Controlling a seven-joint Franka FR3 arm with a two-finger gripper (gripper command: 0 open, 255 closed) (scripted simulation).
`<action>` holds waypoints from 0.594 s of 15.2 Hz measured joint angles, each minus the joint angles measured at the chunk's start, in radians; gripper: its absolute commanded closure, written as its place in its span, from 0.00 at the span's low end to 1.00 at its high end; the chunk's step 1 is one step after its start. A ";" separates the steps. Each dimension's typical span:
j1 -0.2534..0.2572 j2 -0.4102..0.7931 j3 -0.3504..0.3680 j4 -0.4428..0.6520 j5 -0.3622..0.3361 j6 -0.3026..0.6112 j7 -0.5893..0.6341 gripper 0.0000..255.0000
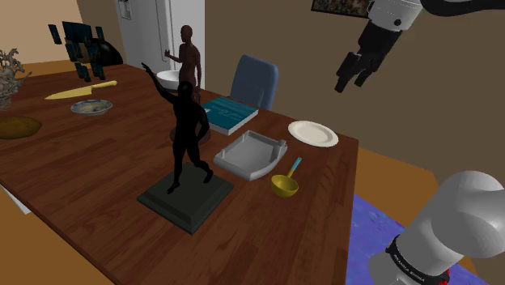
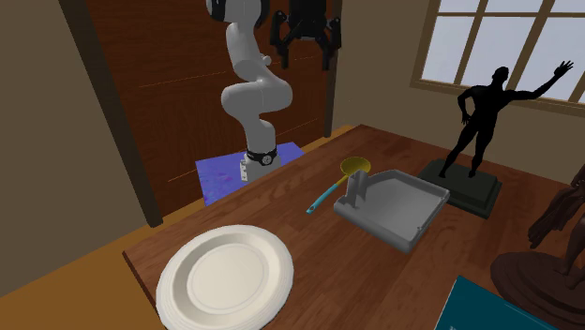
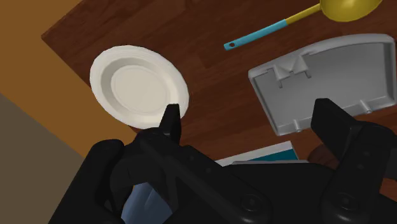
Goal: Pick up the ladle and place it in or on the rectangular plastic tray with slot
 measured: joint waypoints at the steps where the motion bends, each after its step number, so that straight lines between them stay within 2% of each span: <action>1: 0.000 0.000 0.000 0.000 0.000 0.000 0.000 0.00; 4: -0.022 -0.007 0.019 -0.065 0.033 0.040 0.094 0.00; 9: -0.065 -0.001 0.073 -0.197 0.122 0.142 0.319 0.00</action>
